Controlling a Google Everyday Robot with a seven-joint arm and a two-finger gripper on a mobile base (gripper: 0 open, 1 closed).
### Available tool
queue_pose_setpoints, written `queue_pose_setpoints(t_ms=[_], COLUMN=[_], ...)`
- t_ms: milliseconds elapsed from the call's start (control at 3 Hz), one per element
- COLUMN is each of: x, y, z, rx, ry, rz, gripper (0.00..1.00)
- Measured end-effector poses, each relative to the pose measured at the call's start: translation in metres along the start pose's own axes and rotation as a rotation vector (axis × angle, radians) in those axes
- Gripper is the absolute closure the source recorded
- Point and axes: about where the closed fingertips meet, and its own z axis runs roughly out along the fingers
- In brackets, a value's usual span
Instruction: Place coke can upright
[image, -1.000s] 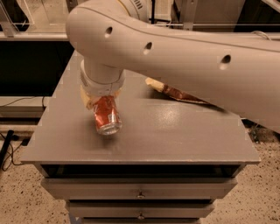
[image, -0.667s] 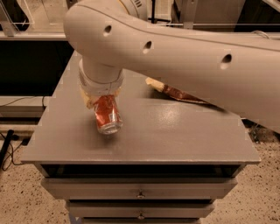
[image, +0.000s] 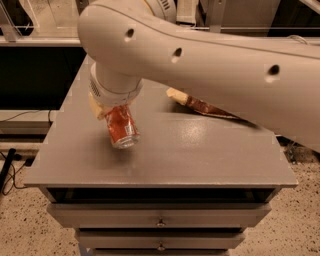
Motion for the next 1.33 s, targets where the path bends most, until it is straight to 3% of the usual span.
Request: queue_pose_setpoints(t_ms=[333,667,1000,1333], x=[-0.035,-0.078,-0.094,-0.085], y=[-0.003,-0.014,-0.007,-0.006], z=[-0.042,-0.074,-0.073,-0.055], rx=[-0.056,-0.196,-0.364,-0.47], ry=[-0.2,-0.397,-0.447,-0.495], rz=[-0.074,-0.067,-0.073,-0.13], gripper=[1.0,1.0,1.0,1.0])
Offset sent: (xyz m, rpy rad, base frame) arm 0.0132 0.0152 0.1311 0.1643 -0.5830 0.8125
